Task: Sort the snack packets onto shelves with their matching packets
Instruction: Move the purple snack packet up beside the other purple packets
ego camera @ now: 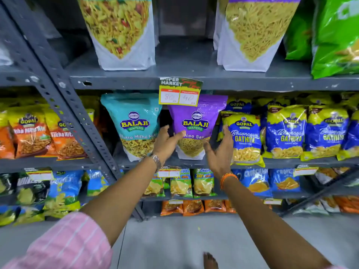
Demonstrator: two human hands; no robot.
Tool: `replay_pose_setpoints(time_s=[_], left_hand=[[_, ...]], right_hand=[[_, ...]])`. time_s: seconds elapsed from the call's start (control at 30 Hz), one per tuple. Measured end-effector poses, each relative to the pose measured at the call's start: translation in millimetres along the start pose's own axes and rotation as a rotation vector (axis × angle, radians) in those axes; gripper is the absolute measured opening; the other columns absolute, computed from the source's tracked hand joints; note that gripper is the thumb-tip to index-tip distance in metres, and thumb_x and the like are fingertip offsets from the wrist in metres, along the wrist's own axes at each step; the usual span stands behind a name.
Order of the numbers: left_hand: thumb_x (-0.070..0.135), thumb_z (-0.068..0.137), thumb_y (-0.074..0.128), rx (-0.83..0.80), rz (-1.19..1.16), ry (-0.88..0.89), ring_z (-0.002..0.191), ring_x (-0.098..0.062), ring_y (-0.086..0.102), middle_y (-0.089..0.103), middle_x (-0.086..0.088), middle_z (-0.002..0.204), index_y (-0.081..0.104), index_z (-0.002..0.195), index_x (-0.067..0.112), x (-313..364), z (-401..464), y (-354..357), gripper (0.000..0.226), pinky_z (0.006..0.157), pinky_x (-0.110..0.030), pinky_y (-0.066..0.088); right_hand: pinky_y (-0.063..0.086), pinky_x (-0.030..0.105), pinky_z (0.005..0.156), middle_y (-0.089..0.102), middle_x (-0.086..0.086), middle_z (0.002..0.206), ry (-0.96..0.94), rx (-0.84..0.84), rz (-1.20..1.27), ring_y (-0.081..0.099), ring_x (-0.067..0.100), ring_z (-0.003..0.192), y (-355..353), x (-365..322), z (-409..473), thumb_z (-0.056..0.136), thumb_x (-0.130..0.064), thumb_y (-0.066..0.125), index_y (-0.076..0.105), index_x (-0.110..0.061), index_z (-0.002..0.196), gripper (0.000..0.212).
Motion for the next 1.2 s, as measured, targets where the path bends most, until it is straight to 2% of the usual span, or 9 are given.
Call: replay_pose_setpoints(time_s=[0.1,0.2,0.33,0.43,0.5,0.73,0.9,1.0,1.2], left_hand=[[0.037,0.077,0.084,-0.074,-0.178,-0.018,0.123,-0.018,0.060,0.055,-0.003,0.146,0.033,0.155,0.006,18,14,4,0.098,0.093,-0.017,0.050],[0.040,0.059,0.090,-0.075,-0.177,0.060,0.101,-0.017,0.073,0.075,-0.008,0.125,0.058,0.134,0.007,33,25,2,0.089,0.100,-0.042,0.059],[0.041,0.053,0.095,-0.012,-0.165,0.152,0.107,-0.022,0.075,0.077,-0.006,0.119,0.062,0.122,0.011,45,30,-3,0.082,0.101,-0.048,0.059],[0.030,0.063,0.091,0.019,-0.123,0.139,0.103,-0.025,0.075,0.077,-0.009,0.115,0.064,0.112,0.017,5,50,26,0.057,0.098,-0.051,0.060],[0.020,0.072,0.085,0.071,-0.123,0.187,0.100,-0.025,0.074,0.076,-0.013,0.114,0.065,0.115,0.013,-1,40,21,0.048,0.097,-0.052,0.060],[0.005,0.080,0.083,0.134,-0.119,0.226,0.094,-0.014,0.074,0.075,-0.017,0.115,0.064,0.123,-0.002,-14,35,17,0.047,0.088,-0.032,0.062],[0.003,0.078,0.084,0.144,-0.118,0.217,0.081,0.005,0.073,0.076,-0.007,0.104,0.067,0.115,0.006,-25,13,15,0.041,0.078,-0.020,0.061],[0.005,0.076,0.086,0.148,-0.144,0.222,0.082,-0.001,0.075,0.077,0.001,0.099,0.069,0.109,0.012,-22,-13,9,0.038,0.079,-0.026,0.063],[0.009,0.072,0.089,0.142,-0.220,0.264,0.094,-0.019,0.079,0.081,-0.001,0.101,0.071,0.103,0.020,4,-72,-12,0.038,0.087,-0.044,0.065]], right_hand=[[0.027,0.036,0.123,0.036,0.012,0.160,0.096,-0.093,0.076,0.034,0.026,0.149,9,2,26,0.072,-0.018,0.080,0.025,-0.008,0.155,0.100],[0.049,0.046,0.110,0.056,0.008,0.141,0.086,-0.221,0.205,0.060,0.018,0.126,18,-6,49,0.061,-0.014,0.082,0.038,-0.014,0.142,0.092],[0.058,0.046,0.098,0.067,0.005,0.125,0.122,-0.289,0.329,0.070,0.008,0.102,20,-17,65,0.065,0.003,0.088,0.039,-0.006,0.138,0.087],[0.060,0.044,0.096,0.068,0.015,0.128,0.216,-0.399,0.364,0.071,0.024,0.110,36,36,68,0.069,0.005,0.086,0.042,-0.006,0.136,0.082],[0.061,0.037,0.091,0.068,0.016,0.127,0.202,-0.398,0.337,0.072,0.022,0.108,35,37,61,0.069,0.002,0.086,0.045,-0.005,0.135,0.078],[0.059,0.017,0.076,0.068,0.012,0.115,0.179,-0.422,0.375,0.072,-0.006,0.086,38,35,57,0.075,0.010,0.080,0.049,0.004,0.131,0.064],[0.062,0.025,0.081,0.072,0.011,0.113,0.223,-0.415,0.371,0.074,0.016,0.098,34,40,32,0.074,0.005,0.083,0.056,-0.003,0.127,0.060],[0.063,0.030,0.084,0.073,0.015,0.116,0.233,-0.414,0.397,0.074,0.026,0.106,23,28,11,0.073,0.005,0.084,0.057,-0.001,0.127,0.061],[0.060,0.022,0.072,0.079,-0.002,0.099,0.237,-0.419,0.468,0.077,0.009,0.090,-14,-16,-23,0.070,0.007,0.084,0.063,-0.003,0.121,0.056]])
Point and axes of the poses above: each hand's wrist, its own z-axis towards the middle knuckle, its own y-axis out of the palm, x = y × z, the point moved 5 cm from there along z, towards the middle knuckle
